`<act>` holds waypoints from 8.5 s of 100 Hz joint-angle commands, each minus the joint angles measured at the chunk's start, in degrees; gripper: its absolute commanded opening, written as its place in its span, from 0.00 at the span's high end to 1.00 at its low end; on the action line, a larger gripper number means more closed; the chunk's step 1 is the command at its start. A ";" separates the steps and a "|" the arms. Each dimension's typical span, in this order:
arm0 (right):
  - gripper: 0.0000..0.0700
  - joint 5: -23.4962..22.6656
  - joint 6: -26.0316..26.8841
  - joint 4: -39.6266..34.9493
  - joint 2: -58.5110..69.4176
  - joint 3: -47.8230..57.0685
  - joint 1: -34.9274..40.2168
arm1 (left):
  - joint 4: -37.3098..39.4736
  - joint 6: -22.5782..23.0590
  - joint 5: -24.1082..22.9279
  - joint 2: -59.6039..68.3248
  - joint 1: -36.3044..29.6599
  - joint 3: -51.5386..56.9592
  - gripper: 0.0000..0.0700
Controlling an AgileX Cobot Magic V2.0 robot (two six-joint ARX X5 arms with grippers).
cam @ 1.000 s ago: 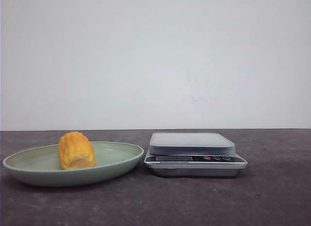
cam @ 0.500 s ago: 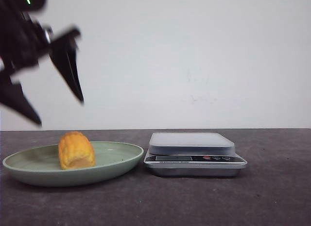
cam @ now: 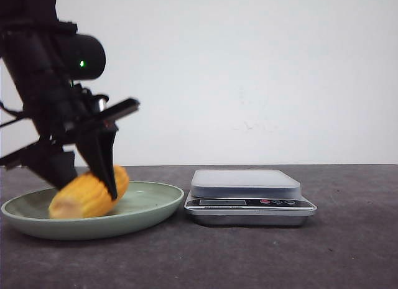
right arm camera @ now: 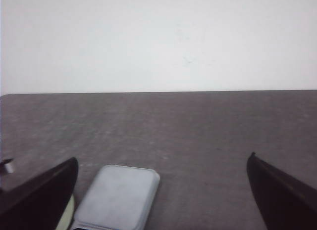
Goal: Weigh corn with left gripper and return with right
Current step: 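Lower the left gripper onto the yellow corn cob on the plate and close, then lift the corn with the left gripper and carry it over the scale, then lower the corn onto the scale platform and open the left gripper, then withdraw the left gripper upward away from the scale, then grasp the corn on the scale with the right gripper and lift, then carry the corn with the right gripper over the green plate, then lower the corn onto the plate and open the right gripper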
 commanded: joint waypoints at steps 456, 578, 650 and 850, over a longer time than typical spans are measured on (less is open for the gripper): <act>0.00 -11.02 5.97 5.31 6.71 0.50 0.17 | -44.44 2.82 -30.73 -50.99 -19.76 55.39 0.98; 0.76 1.66 16.06 12.41 71.93 9.66 26.36 | -44.41 -2.49 -32.72 -59.17 -19.54 33.40 0.98; 1.00 -3.23 16.52 19.32 49.51 19.78 28.20 | -44.41 -2.95 -34.60 -59.19 -19.54 33.40 0.98; 0.62 -3.93 7.34 1.44 66.14 39.71 33.00 | -44.44 -5.11 -35.93 -59.19 -19.54 27.21 0.98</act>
